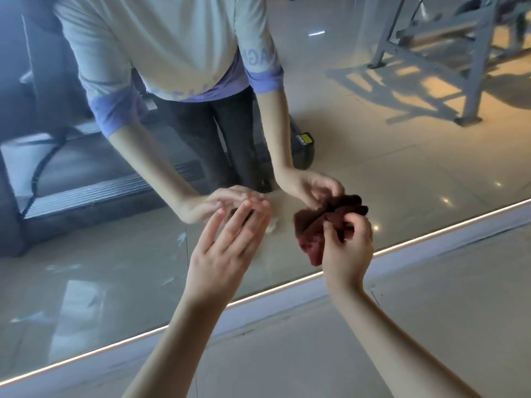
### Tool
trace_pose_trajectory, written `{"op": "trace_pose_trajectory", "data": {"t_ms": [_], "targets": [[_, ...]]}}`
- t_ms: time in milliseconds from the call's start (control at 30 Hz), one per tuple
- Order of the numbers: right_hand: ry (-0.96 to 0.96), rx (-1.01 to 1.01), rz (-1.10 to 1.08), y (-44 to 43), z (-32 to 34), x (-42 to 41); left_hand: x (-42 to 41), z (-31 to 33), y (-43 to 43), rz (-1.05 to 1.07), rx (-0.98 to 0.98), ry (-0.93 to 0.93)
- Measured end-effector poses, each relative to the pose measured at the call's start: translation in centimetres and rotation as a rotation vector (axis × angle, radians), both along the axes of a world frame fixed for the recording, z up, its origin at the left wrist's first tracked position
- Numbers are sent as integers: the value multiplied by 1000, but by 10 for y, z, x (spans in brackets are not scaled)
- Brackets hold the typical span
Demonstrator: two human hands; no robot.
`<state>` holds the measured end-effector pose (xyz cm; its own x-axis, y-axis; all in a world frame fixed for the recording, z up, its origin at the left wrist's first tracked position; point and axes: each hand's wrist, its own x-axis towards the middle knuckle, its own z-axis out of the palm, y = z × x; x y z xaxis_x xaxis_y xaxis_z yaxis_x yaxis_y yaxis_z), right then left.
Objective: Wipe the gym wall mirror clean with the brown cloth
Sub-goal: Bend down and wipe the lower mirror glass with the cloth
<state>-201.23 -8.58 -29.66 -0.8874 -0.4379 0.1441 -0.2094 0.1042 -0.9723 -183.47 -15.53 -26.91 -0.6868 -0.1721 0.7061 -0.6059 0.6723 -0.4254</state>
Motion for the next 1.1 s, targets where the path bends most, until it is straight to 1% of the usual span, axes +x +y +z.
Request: {"op": "trace_pose_trajectory", "data": {"t_ms": [67,167,233,300,367,400,467,567,633,733,800,900,967,1033,1100], "targets": [[-18,-3,-24,-1,2,7,4,1,2,21,3,12],[46,-57,114,0,4,38,15,-1,5,72,20,69],[110,-96,184,0,6,41,21,-1,5,93,18,82],[131,-136,128,-4,4,28,27,-1,5,88,24,74],[80,-159,-15,-8,2,17,31,0,4,84,24,60],[44,-165,-51,-9,1,20,34,-1,3,84,16,51],[85,-172,14,-6,0,39,37,-2,1,83,-4,37],[180,-174,206,-2,0,55,40,-3,0,85,-15,39],[175,-167,162,-5,4,45,45,-2,0,88,-7,37],[122,-217,-12,-9,11,38,59,0,-2,97,1,19],[134,-228,-32,-11,11,52,65,1,-3,98,5,11],[264,-183,146,-11,9,85,71,1,-3,96,-3,14],[319,-178,220,-10,10,88,75,1,-4,98,-11,8],[319,-198,143,-12,11,74,81,0,-5,98,-15,4],[255,-229,-21,-16,12,60,86,-1,-5,97,-12,1]]}}
